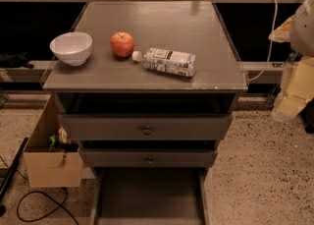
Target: Place blue plastic bottle into bottom drawer
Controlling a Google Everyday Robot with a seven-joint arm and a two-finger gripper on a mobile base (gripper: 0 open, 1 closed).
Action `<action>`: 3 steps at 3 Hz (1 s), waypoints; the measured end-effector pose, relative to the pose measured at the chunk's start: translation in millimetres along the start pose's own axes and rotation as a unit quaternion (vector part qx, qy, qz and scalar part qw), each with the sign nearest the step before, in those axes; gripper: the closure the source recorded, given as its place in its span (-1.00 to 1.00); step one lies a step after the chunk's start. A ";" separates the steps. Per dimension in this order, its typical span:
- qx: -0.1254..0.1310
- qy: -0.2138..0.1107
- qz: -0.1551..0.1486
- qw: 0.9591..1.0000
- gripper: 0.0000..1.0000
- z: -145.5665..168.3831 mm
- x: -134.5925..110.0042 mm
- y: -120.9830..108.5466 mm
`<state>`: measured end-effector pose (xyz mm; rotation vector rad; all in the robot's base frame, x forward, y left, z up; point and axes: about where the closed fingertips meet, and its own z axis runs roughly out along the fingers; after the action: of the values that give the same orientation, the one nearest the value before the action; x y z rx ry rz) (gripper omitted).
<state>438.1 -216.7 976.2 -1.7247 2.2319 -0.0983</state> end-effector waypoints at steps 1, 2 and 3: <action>0.000 0.000 0.000 1.000 -1.00 0.0 0.0 0.0; -0.001 -0.046 0.012 0.999 -1.00 7.9 -5.7 -16.2; -0.002 -0.102 0.024 0.994 -1.00 21.7 -15.9 -36.8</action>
Offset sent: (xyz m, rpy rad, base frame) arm 0.0280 0.0046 -0.0066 0.1594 -0.0065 0.0010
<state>482.2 -208.4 968.0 -1.6029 2.1240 0.0912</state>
